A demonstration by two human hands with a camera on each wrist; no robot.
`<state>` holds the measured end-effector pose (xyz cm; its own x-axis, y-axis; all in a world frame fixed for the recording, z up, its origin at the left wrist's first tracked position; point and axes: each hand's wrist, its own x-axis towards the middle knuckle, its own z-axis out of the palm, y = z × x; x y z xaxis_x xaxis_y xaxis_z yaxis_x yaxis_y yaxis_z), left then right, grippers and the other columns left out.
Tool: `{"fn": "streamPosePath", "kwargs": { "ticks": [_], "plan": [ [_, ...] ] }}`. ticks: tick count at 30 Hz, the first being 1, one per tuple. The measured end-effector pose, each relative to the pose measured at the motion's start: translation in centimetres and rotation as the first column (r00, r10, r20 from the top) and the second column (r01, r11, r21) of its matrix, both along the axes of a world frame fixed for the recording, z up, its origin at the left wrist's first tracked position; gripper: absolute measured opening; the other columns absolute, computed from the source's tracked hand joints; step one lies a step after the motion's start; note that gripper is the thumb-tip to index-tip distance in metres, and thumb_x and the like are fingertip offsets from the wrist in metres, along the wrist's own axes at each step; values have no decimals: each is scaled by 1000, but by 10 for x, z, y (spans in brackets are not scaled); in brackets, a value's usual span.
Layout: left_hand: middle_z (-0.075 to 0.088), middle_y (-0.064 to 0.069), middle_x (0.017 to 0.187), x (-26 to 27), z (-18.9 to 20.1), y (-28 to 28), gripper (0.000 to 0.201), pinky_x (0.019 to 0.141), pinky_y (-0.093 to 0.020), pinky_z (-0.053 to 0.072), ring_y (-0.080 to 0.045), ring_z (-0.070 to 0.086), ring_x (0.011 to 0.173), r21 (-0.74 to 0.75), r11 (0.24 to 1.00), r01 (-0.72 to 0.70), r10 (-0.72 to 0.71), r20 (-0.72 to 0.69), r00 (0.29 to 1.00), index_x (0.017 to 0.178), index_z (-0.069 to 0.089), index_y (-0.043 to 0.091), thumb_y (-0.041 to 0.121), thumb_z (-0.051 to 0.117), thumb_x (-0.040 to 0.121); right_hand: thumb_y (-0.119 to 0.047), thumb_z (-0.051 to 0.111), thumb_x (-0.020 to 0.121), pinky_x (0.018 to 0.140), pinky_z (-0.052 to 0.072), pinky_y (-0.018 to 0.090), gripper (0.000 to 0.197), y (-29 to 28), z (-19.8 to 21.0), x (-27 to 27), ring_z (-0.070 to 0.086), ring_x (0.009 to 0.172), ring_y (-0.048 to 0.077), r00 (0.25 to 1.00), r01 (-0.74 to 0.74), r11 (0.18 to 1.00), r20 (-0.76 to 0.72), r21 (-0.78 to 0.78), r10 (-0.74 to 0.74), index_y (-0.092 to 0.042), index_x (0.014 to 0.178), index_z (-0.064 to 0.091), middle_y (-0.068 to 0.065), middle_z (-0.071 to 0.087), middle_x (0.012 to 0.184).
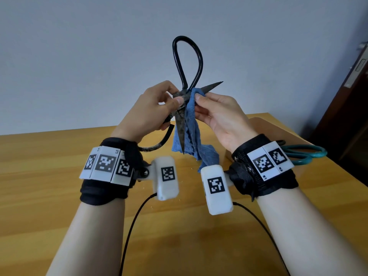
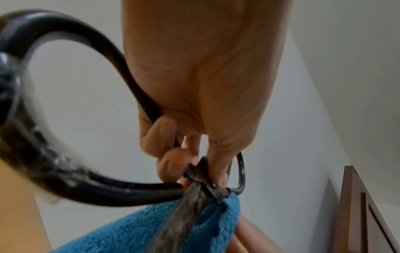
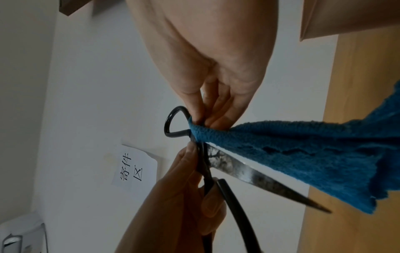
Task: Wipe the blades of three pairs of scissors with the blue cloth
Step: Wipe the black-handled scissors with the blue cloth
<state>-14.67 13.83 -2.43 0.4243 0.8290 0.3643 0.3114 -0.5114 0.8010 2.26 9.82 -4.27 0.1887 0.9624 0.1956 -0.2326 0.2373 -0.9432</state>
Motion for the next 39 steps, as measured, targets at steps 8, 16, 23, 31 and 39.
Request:
{"fn": "streamPosePath", "kwargs": {
  "ticks": [8, 16, 23, 31, 39],
  "plan": [
    [57, 3, 78, -5, 7, -9, 13, 54, -34, 41, -22, 48, 50, 25, 999, 27, -28, 13, 1000, 101, 57, 11, 24, 57, 102, -7, 61, 96, 82, 58, 30, 11, -3, 4, -2, 68, 84, 20, 999, 34, 998, 41, 45, -35, -2, 97, 71, 14, 71, 95],
    [59, -2, 81, -8, 11, -9, 12, 45, -24, 40, -22, 49, 48, 95, 995, 25, -22, -33, 999, 100, 57, 12, 24, 57, 102, -7, 67, 92, 76, 57, 27, 12, -5, 3, -12, 64, 81, 21, 999, 37, 998, 25, 55, -39, 0, 101, 71, 14, 69, 92],
    [56, 2, 78, -8, 9, -7, 13, 46, -23, 39, -22, 49, 48, 91, 995, 32, -30, -26, 999, 102, 54, 10, 23, 57, 102, -5, 63, 94, 80, 58, 29, 16, -5, 2, -12, 67, 84, 23, 999, 37, 997, -39, 64, -34, 5, 105, 69, 19, 69, 98],
    [57, -4, 83, -8, 8, -9, 15, 49, -25, 43, -20, 49, 48, 55, 998, 39, -39, -11, 999, 104, 52, 7, 22, 54, 104, -5, 59, 97, 80, 58, 29, 15, -5, 5, -3, 70, 85, 21, 996, 26, 998, -89, 55, -21, 2, 105, 70, 16, 71, 99],
    [55, 1, 78, -8, 9, -8, 13, 48, -27, 39, -17, 41, 50, 71, 996, 62, -63, 9, 998, 100, 54, 10, 23, 56, 103, -5, 66, 92, 82, 59, 30, 8, -8, 8, -10, 65, 83, 24, 998, 39, 997, -52, 66, -35, 1, 93, 71, 15, 69, 91]
  ]
}}
